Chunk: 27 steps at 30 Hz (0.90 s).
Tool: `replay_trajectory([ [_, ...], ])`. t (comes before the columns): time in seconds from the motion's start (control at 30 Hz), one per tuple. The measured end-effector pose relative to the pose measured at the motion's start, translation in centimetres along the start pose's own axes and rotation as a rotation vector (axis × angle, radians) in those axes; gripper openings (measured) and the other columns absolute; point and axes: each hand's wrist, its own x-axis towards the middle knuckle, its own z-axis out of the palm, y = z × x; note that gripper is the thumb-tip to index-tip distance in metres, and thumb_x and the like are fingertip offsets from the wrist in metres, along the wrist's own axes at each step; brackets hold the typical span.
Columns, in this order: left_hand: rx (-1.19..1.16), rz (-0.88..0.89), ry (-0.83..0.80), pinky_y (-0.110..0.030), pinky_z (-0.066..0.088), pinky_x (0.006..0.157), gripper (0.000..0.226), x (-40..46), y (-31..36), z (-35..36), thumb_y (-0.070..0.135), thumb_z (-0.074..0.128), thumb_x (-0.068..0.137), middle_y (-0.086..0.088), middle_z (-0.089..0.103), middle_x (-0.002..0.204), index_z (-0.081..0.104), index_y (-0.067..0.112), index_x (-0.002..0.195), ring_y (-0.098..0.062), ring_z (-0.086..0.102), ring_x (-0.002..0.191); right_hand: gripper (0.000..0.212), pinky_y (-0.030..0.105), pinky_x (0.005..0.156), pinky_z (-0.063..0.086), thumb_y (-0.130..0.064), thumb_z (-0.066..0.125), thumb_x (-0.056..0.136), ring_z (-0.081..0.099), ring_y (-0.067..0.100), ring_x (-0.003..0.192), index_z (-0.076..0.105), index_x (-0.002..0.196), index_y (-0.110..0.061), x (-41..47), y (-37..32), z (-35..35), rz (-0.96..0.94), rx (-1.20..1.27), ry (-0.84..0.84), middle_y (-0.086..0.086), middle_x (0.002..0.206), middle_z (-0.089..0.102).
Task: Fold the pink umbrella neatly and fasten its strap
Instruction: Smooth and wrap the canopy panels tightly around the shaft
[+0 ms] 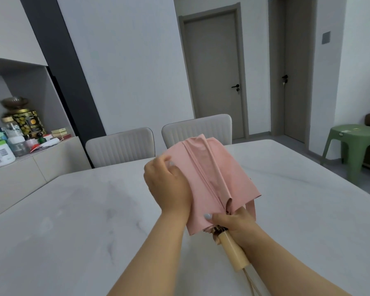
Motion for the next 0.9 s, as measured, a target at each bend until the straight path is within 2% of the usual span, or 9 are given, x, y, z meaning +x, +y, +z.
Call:
replay_trajectory([
  [0.13, -0.056, 0.104, -0.257, -0.023, 0.026, 0.104, 0.034, -2.9, 0.1, -0.2, 0.014, 0.041, 0.099, 0.002, 0.050, 0.137, 0.055, 0.018, 0.130, -0.014, 0.038, 0.126, 0.033, 0.029, 0.043, 0.046, -0.012, 0.075, 0.064, 0.056, 0.021, 0.046, 0.063, 0.092, 0.001, 0.2, 0.1, -0.1, -0.028, -0.036, -0.013, 0.012, 0.061, 0.064],
  [0.2, -0.114, 0.034, -0.414, -0.026, 0.014, 0.114, 0.045, -3.4, -0.1, -0.2, 0.023, 0.035, 0.103, 0.006, 0.027, 0.157, 0.035, 0.025, 0.148, -0.012, 0.020, 0.144, 0.033, 0.029, 0.043, 0.047, -0.010, 0.074, 0.063, 0.057, 0.023, 0.050, 0.064, 0.093, 0.000, 0.3, 0.1, 0.0, -0.034, -0.045, -0.017, 0.012, 0.063, 0.065],
  [0.3, -0.254, -0.151, -0.560, -0.025, 0.012, 0.112, 0.052, -3.4, 0.0, -0.3, 0.032, 0.031, 0.104, 0.010, -0.001, 0.163, 0.014, 0.035, 0.154, -0.011, 0.010, 0.149, 0.037, 0.029, 0.045, 0.047, -0.009, 0.074, 0.062, 0.055, 0.025, 0.050, 0.063, 0.095, 0.002, 0.3, 0.1, 0.0, -0.006, -0.067, -0.026, 0.012, 0.066, 0.063],
  [0.4, -0.389, -0.332, -0.567, -0.030, 0.018, 0.113, 0.056, -3.3, -0.6, -0.2, 0.043, 0.029, 0.103, 0.007, 0.007, 0.163, 0.004, 0.042, 0.153, -0.018, 0.022, 0.146, 0.030, 0.027, 0.043, 0.046, -0.008, 0.073, 0.061, 0.051, 0.023, 0.042, 0.062, 0.089, -0.001, 0.1, 0.0, -0.2, 0.021, -0.081, -0.050, 0.007, 0.057, 0.060],
  [0.47, -0.456, -0.409, -0.566, -0.044, 0.027, 0.117, 0.062, -3.3, -1.5, 0.1, 0.057, 0.031, 0.098, 0.008, 0.018, 0.161, -0.003, 0.050, 0.150, -0.022, 0.032, 0.143, 0.029, 0.027, 0.043, 0.046, -0.008, 0.072, 0.061, 0.051, 0.022, 0.040, 0.061, 0.086, -0.001, -0.2, -0.2, -0.2, 0.038, -0.067, -0.067, 0.006, 0.055, 0.060],
  [0.53, -0.549, -0.544, -0.584, -0.050, 0.039, 0.109, 0.071, -3.3, -2.3, 0.2, 0.070, 0.035, 0.091, 0.007, 0.033, 0.154, 0.006, 0.046, 0.151, -0.024, 0.046, 0.132, 0.029, 0.027, 0.043, 0.046, -0.008, 0.070, 0.061, 0.052, 0.023, 0.040, 0.060, 0.086, 0.001, -0.3, -0.3, -0.2, 0.054, -0.034, -0.082, 0.008, 0.055, 0.059],
  [0.67, -0.652, -0.726, -0.664, -0.049, 0.055, 0.091, 0.104, -3.1, -2.9, -0.1, 0.093, 0.048, 0.059, -0.004, 0.067, 0.119, 0.049, 0.019, 0.132, -0.025, 0.067, 0.104, 0.031, 0.031, 0.046, 0.052, -0.005, 0.067, 0.060, 0.058, 0.027, 0.046, 0.062, 0.089, 0.006, -0.2, -0.2, -0.2, 0.084, 0.049, -0.108, 0.015, 0.060, 0.061],
  [0.8, -0.634, -0.706, -0.587, -0.048, 0.056, 0.089, 0.104, -3.7, -3.7, 0.3, 0.094, 0.046, 0.055, -0.007, 0.071, 0.110, 0.057, 0.016, 0.122, -0.025, 0.069, 0.099, 0.043, 0.049, 0.066, 0.059, 0.002, 0.065, 0.059, 0.070, 0.034, 0.071, 0.065, 0.102, 0.003, 0.0, 0.2, 0.0, 0.135, 0.156, -0.156, 0.022, 0.086, 0.073],
  [0.9, -0.646, -0.688, -0.556, -0.047, 0.056, 0.088, 0.104, -4.0, -4.1, 0.6, 0.094, 0.046, 0.056, -0.009, 0.071, 0.110, 0.057, 0.014, 0.121, -0.025, 0.069, 0.099, 0.039, 0.046, 0.062, 0.059, 0.002, 0.064, 0.058, 0.069, 0.033, 0.066, 0.067, 0.097, 0.003, 0.1, 0.3, 0.0, 0.181, 0.141, -0.153, 0.022, 0.081, 0.072],
])
